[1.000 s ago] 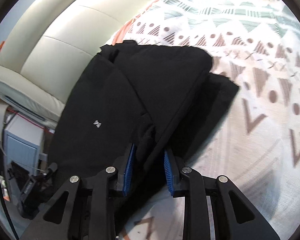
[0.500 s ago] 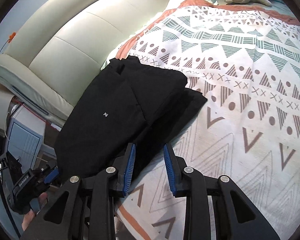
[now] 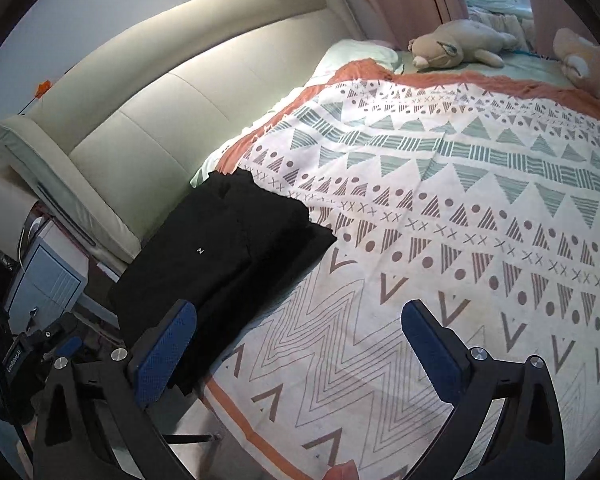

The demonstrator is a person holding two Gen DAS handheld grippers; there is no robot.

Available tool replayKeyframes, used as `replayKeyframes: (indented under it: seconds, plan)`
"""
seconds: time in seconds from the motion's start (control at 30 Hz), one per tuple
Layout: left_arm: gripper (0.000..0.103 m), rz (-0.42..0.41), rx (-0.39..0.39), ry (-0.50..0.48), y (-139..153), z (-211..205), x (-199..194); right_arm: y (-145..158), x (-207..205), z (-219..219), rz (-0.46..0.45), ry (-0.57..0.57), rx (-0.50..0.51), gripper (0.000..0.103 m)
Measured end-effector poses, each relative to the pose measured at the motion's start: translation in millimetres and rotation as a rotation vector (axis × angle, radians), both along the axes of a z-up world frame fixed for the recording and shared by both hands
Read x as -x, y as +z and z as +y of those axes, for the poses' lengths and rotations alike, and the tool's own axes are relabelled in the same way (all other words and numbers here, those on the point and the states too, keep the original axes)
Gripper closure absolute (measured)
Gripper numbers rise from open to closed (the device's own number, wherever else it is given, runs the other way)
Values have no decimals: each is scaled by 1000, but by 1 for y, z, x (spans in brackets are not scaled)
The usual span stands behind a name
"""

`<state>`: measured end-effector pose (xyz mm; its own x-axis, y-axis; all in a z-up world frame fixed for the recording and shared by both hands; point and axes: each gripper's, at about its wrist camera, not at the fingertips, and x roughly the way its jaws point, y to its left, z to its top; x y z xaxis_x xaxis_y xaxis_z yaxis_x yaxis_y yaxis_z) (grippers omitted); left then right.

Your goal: Fold large clothes

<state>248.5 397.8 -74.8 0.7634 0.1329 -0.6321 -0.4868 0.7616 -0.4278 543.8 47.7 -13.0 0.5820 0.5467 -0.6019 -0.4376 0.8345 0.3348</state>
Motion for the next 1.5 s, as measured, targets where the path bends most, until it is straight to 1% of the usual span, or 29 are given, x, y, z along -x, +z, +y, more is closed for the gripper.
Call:
replayKeyframes:
  seconds: [0.07,0.13,0.2,0.3,0.4,0.43,0.57,0.7,0.8,0.97,1.2,1.3,1.5]
  plan:
    - [0,-8,-8,-19,7,-11,2,9,18,-10,-52,8,13,0]
    - [0,-11,-7,-37,13,-22,4,15,33,-21,-76,15,17,0]
    - [0,-18,-10,-62,18,-33,7,19,49,-32,-84,16,24,0]
    - [0,-32,-38,-89,26,-53,14,27,70,-49,-100,14,38,0]
    - [0,-38,-53,-124,33,-72,21,32,87,-69,-76,9,69,0]
    - [0,-35,-58,-138,35,-78,23,35,90,-72,-85,4,78,0]
    - [0,-9,-128,-166,48,-102,35,54,113,-93,-105,-16,116,0]
    - [0,-16,-156,-220,62,-126,52,69,143,-112,-130,-48,131,0]
    - [0,-17,-193,-254,70,-144,67,76,171,-126,-153,-63,123,0]
    - [0,-36,-231,-303,82,-170,95,87,222,-154,-202,-88,117,0]
    - [0,-69,-264,-357,95,-205,138,81,281,-188,-239,-119,92,0]
    - [0,-98,-282,-381,99,-218,157,75,304,-206,-244,-132,67,0]
    - [0,-134,-319,-386,98,-236,187,60,332,-240,-261,-183,45,0]
